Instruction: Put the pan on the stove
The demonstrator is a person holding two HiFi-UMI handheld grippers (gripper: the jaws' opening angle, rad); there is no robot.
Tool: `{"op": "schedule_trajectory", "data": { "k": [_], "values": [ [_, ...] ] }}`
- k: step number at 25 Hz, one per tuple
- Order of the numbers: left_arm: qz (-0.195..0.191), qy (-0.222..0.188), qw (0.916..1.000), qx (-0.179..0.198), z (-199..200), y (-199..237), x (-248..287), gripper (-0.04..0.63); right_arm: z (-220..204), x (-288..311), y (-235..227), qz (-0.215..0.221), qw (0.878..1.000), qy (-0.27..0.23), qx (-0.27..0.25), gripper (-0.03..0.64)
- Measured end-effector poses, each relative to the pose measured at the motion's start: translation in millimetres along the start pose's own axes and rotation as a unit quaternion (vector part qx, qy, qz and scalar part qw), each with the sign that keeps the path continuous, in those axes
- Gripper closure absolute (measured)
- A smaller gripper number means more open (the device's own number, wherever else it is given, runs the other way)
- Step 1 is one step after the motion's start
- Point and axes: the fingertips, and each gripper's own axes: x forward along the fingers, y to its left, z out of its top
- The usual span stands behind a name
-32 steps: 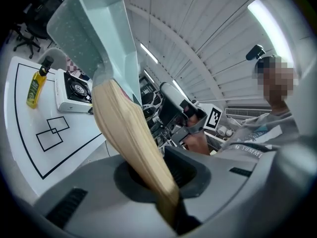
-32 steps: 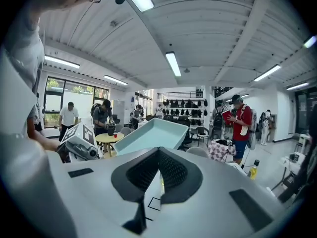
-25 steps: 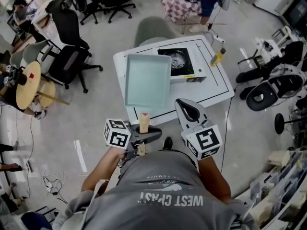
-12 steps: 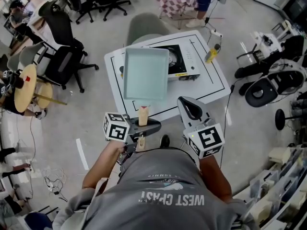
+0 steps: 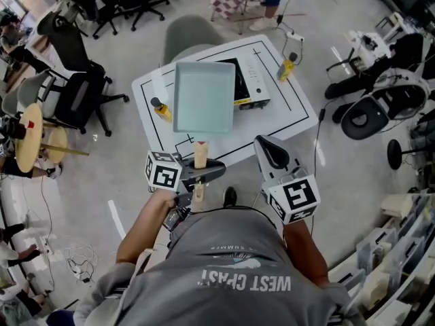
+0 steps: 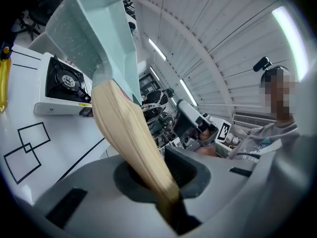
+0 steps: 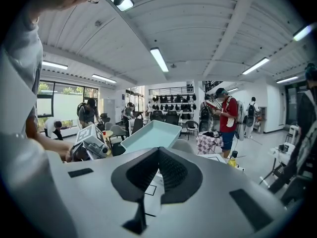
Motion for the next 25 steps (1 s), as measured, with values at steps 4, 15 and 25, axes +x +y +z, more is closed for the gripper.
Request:
{"op": "schedule_trajectory", "data": {
  "k": [4,15,25],
  "values": [
    [0.000,0.012,0.9999,-0.005,6,11,9,0.551,-6,-7,-12,-0.015,1.000,0.005,0.009,0.606],
    [-0.005,0.023,0.9994,-0.026,24,51,34,0.549,-25,-14,-40,-0.041,0.999,0.018,0.028,0.606],
    [-0.002,0.028,0.9985,-0.046,38,94,54,0.548,-41,-11,-57,-0.047,0.998,0.031,0.040,0.606]
  ]
}}
